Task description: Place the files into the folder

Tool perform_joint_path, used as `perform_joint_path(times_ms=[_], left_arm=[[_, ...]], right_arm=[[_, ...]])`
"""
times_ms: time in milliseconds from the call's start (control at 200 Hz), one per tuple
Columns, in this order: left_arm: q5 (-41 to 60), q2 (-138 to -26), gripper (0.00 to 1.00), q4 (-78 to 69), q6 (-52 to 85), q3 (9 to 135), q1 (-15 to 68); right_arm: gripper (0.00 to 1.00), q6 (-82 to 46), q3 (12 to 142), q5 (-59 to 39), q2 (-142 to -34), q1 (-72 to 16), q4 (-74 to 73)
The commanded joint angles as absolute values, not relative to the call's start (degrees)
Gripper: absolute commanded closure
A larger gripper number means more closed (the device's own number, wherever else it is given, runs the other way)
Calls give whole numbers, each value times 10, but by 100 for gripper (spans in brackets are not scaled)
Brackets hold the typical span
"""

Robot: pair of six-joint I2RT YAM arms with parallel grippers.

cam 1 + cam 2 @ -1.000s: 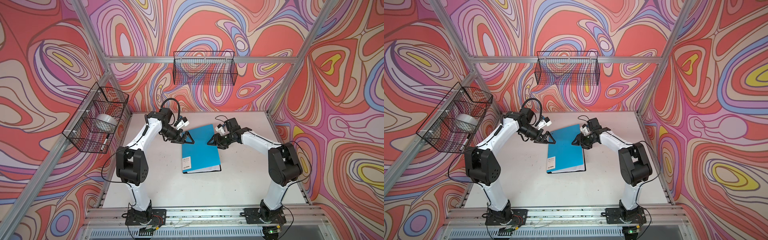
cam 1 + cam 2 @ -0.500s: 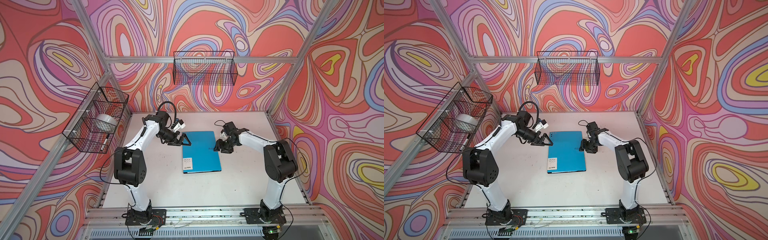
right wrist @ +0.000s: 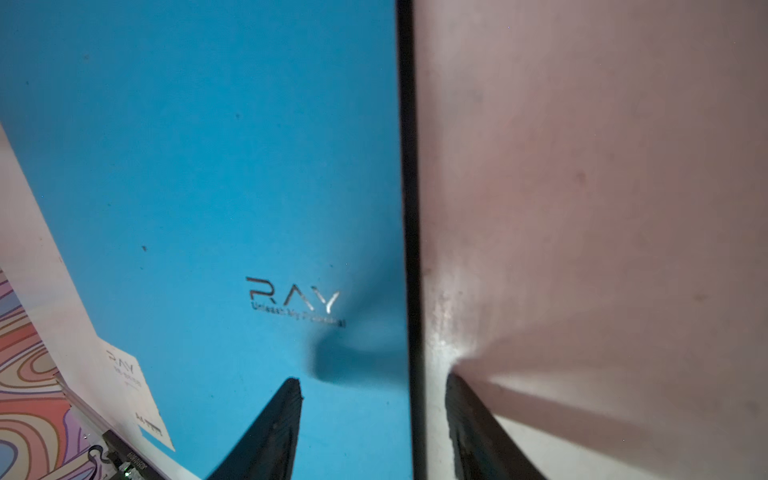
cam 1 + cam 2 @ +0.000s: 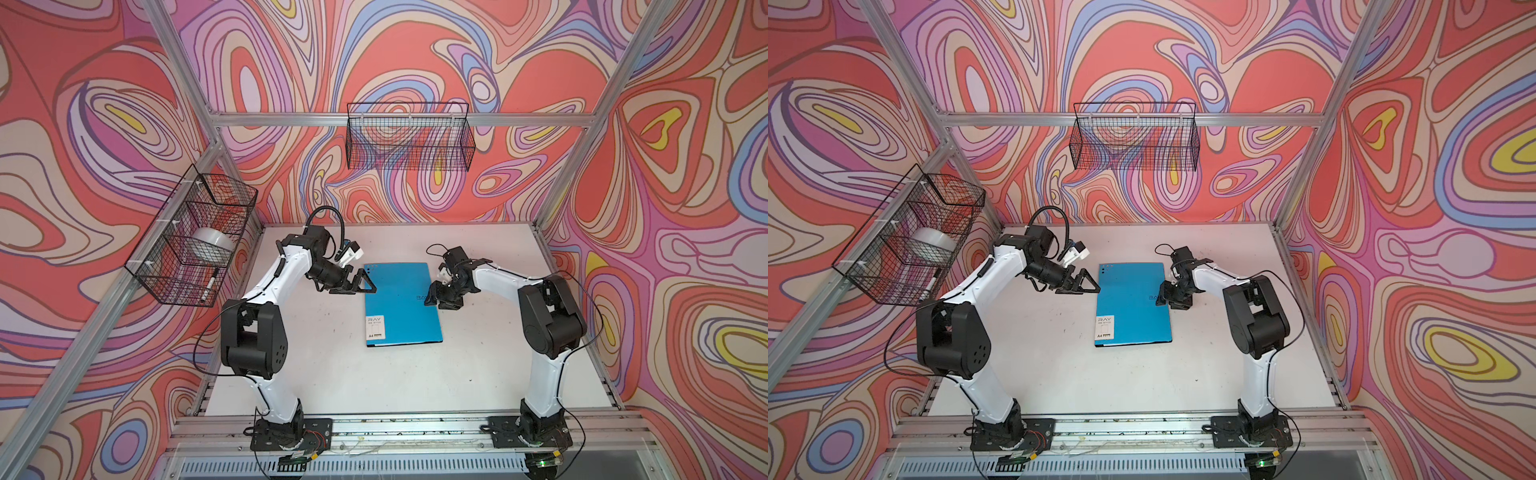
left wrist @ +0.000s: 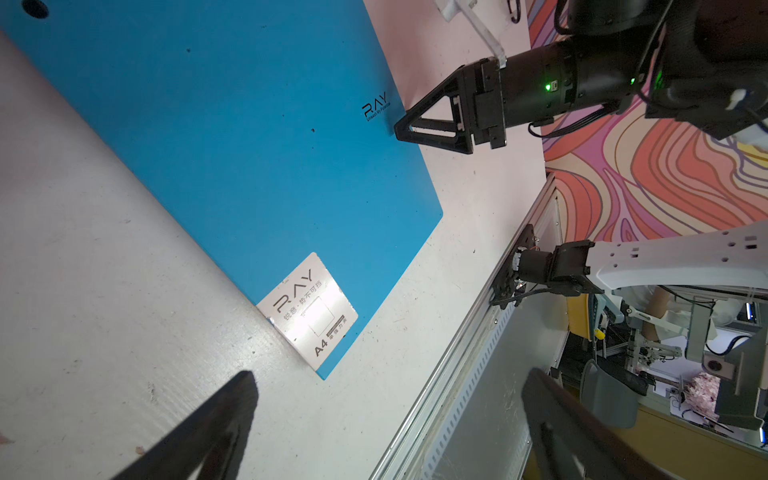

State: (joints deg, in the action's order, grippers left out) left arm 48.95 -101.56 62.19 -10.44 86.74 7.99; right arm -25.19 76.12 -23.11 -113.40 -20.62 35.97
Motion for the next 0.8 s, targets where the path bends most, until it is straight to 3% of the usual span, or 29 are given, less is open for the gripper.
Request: perform_joint_path(times_ms=[0, 240, 376, 561, 606, 656, 796], left_arm=[[484, -999, 0, 620, -112, 860, 71], [463, -995, 0, 610, -109, 851, 50], [420, -965, 0, 526, -50, 811, 33], [260, -893, 0, 362, -2, 713, 27], [236, -875, 0, 317, 1, 680, 22], [199, -853, 0, 257, 10, 637, 16], [140, -790, 0, 72, 21, 509, -9]], right_arm=[[42, -261, 775, -260, -1157, -221, 350], [42, -273, 786, -242, -1153, -227, 360], [40, -265, 791, -149, -1119, -228, 375], [35, -238, 741, -22, -1019, -219, 275], [32, -229, 713, 16, -977, -219, 227], [7, -205, 682, 52, -949, -215, 175], [4, -128, 592, 133, -884, -212, 31]])
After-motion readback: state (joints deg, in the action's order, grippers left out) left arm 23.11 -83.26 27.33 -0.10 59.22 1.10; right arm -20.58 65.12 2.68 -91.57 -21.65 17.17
